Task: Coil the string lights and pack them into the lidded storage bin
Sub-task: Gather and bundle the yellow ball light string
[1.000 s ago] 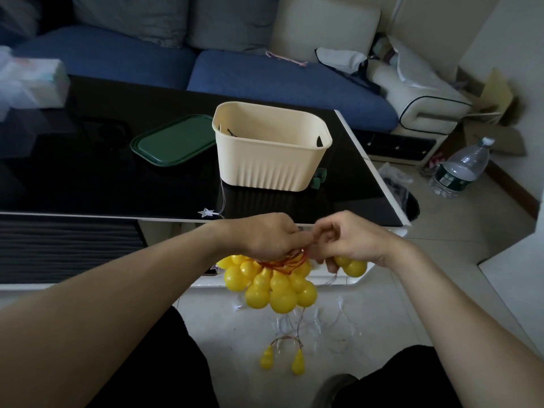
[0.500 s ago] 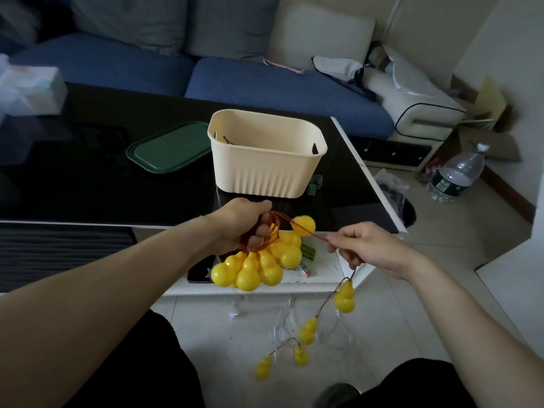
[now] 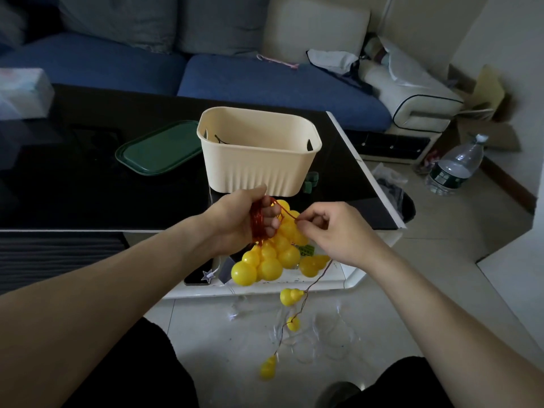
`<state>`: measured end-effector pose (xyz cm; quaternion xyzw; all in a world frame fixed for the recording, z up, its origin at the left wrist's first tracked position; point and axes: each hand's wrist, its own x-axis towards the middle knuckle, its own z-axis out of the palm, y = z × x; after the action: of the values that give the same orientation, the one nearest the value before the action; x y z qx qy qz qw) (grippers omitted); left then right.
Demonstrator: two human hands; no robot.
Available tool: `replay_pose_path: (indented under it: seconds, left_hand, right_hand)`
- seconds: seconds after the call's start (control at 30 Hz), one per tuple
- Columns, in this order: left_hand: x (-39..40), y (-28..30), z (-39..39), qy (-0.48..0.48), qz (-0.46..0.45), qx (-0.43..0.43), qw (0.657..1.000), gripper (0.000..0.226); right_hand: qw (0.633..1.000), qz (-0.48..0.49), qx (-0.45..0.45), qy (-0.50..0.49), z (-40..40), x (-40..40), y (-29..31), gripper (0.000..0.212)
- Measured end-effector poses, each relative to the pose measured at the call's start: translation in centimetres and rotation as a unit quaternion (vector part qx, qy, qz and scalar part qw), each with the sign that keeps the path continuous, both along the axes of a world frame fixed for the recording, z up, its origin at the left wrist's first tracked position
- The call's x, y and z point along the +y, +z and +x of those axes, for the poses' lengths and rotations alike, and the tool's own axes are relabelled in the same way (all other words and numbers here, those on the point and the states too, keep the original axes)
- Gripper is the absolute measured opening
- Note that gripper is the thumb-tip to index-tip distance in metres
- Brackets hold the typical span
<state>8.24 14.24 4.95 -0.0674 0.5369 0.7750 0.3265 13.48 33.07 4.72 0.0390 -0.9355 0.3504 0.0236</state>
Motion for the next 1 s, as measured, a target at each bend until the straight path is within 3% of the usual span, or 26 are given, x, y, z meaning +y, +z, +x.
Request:
replay_pose_path:
  seconds: [0.2, 0.33, 0.53, 0.73, 0.83, 1.0]
  left_hand:
    - [0.8, 0.0, 0.5, -0.015, -0.005, 0.018, 1.000, 0.033]
    - [0.7, -0.7, 0.0, 0.014, -0.059, 0.027, 0.998, 0.036]
    - [-0.6, -1.0, -0.6, 0.075, -0.130, 0.065, 0.986, 0.033]
    - [-0.9, -1.4, -0.9, 0.083, -0.141, 0.092, 0.982, 0.034]
    - [-0.6, -1.7, -0.8, 0.041, -0.193, 0.166, 0.966, 0.035]
    - [-0.2, -1.8, -0.5, 0.009, -0.204, 0.181, 0.962, 0.035]
  right_hand:
    - [0.995, 0.095, 0.039, 0.006, 0.0, -2.1, 0.0, 0.020]
    - [0.997, 0.061, 0.042, -0.032, 0.1, -2.4, 0.3, 0.012]
    - [0.994, 0.031, 0.066, -0.083, 0.1, -1.9, 0.9, 0.022]
    - [1.000, -0.003, 0.000, -0.026, 0.6, -3.6, 1.0, 0.027]
    - [0.998, 0.030, -0.049, 0.018, 0.8, -4.4, 0.6, 0.029]
    - [0.981, 0.053, -0.146, 0.115, 0.8, -5.2, 0.1, 0.024]
